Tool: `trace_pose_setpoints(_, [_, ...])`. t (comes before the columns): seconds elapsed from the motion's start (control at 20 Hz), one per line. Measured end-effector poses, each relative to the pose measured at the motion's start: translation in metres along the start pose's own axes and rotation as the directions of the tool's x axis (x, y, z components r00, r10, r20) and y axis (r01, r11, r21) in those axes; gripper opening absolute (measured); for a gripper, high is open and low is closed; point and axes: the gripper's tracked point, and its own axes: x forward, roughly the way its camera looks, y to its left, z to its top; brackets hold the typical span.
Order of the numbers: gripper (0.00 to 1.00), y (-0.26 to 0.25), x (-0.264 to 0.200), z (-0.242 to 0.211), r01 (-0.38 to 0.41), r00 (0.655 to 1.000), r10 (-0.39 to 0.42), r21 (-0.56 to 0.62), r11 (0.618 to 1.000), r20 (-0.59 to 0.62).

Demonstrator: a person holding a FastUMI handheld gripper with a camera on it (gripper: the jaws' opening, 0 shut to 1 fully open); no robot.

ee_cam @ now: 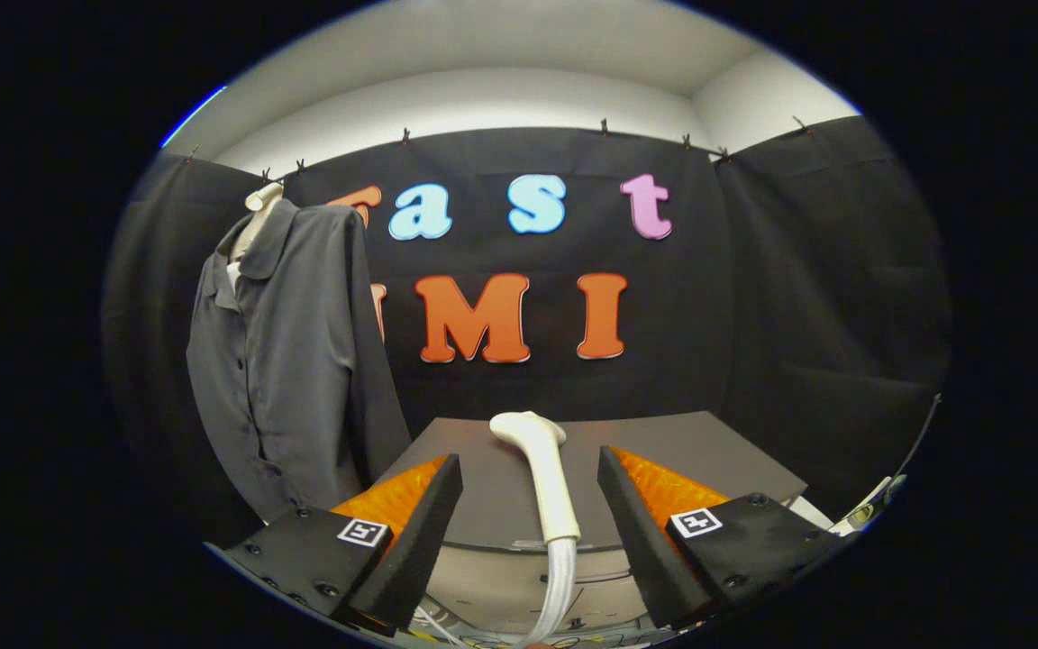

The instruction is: Iron the clothes twice with a garment steamer, once on the left side and once on the right side.

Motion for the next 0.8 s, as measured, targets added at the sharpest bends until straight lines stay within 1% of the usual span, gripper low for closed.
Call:
trace_pose_setpoints(0.1, [0.98, -0.005, 0.047, -0.012, -0.054, 0.995, 0.056, 0.02, 0.998, -0.083])
trace_pose_setpoints(0.25, [0.98, -0.03, 0.111, -0.037, -0.058, 0.977, 0.056, -0.005, 0.998, -0.206])
trace_pose_setpoints(0.35, [0.98, -0.033, 0.14, -0.053, -0.088, 0.956, 0.087, 0.008, 0.996, -0.281])
trace_pose_setpoints(0.45, [0.93, -0.035, 0.153, -0.062, -0.108, 0.942, 0.103, 0.0, 0.994, -0.319])
trace_pose_setpoints(0.5, [0.87, -0.037, 0.156, -0.066, -0.116, 0.937, 0.105, -0.013, 0.993, -0.333])
trace_pose_setpoints(0.6, [0.75, -0.03, 0.164, -0.076, -0.154, 0.923, 0.14, -0.012, 0.988, -0.359])
trace_pose_setpoints(0.7, [0.69, -0.029, 0.169, -0.088, -0.185, 0.905, 0.173, 0.007, 0.983, -0.389])
trace_pose_setpoints(0.75, [0.66, -0.025, 0.169, -0.096, -0.201, 0.886, 0.192, 0.023, 0.979, -0.422])
trace_pose_setpoints(0.8, [0.64, -0.023, 0.168, -0.089, -0.208, 0.895, 0.205, 0.035, 0.977, -0.395])
